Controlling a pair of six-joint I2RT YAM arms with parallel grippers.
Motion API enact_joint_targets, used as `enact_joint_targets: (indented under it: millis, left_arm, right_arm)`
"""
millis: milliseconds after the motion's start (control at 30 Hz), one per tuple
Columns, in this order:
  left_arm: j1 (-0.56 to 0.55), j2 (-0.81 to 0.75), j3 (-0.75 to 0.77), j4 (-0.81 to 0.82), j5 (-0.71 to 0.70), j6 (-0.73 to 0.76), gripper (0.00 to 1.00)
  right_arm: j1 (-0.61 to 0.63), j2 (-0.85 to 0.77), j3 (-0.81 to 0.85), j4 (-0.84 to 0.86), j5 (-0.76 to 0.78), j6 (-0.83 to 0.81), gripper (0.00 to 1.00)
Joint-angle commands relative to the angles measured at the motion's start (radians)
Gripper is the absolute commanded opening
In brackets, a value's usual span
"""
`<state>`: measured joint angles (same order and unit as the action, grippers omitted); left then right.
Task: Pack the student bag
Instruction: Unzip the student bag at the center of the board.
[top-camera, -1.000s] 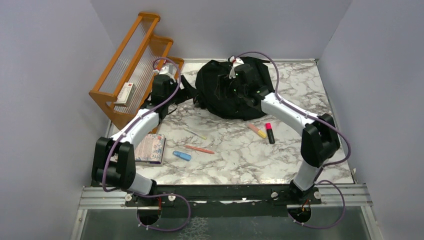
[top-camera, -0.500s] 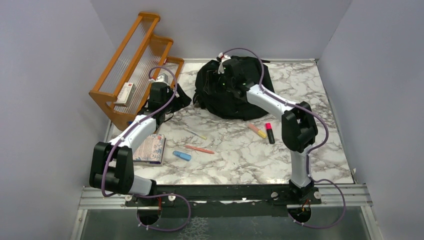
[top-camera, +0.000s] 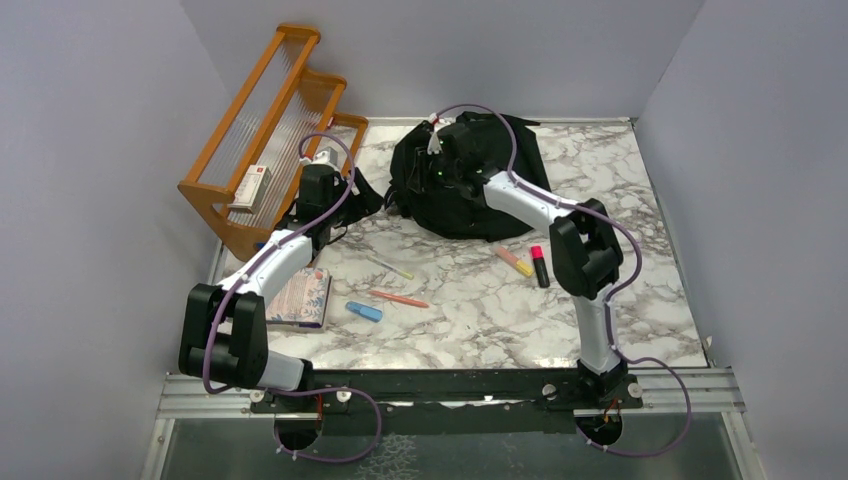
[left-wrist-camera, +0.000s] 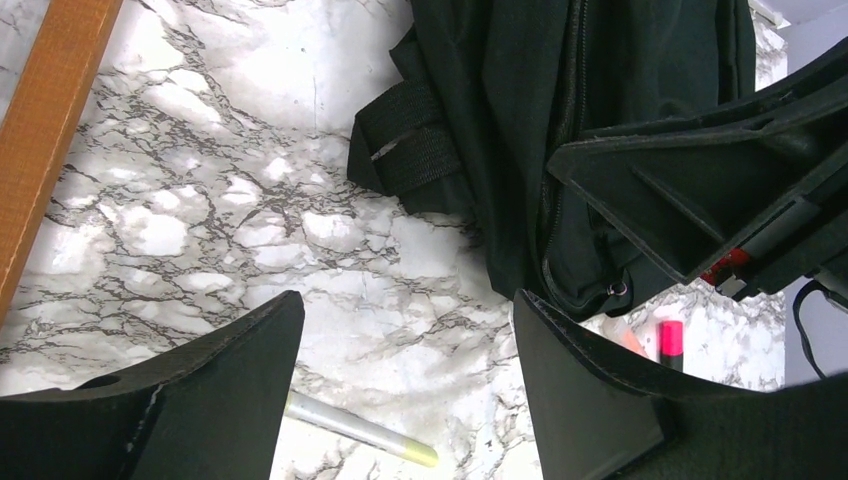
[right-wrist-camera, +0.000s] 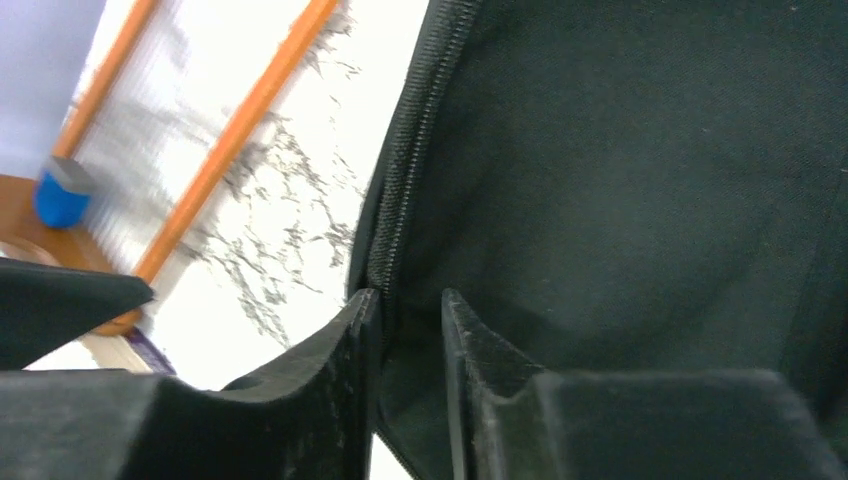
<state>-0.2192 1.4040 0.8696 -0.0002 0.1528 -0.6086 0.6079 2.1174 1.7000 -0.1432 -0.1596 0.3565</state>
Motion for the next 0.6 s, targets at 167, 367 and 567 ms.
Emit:
enact_joint_targets:
  millis: [167, 367, 567]
  left_arm:
    - [0.0, 0.02, 0.02, 0.064, 0.08, 0.008, 0.76]
    - [-0.003, 0.074, 0.092, 0.125, 0.14, 0.01, 0.79]
    - [-0.037, 0.157, 0.202, 0.147, 0.134, 0.029, 0.85]
  right_arm:
    - [0.004, -0.127, -0.109, 0.163, -0.054, -0.015, 0.01]
    - [-0.019, -0.209, -0.185, 0.208, -0.093, 0.021, 0.01]
    - [-0.057, -0.257, -0.233, 0.257, -0.201, 0.081, 0.01]
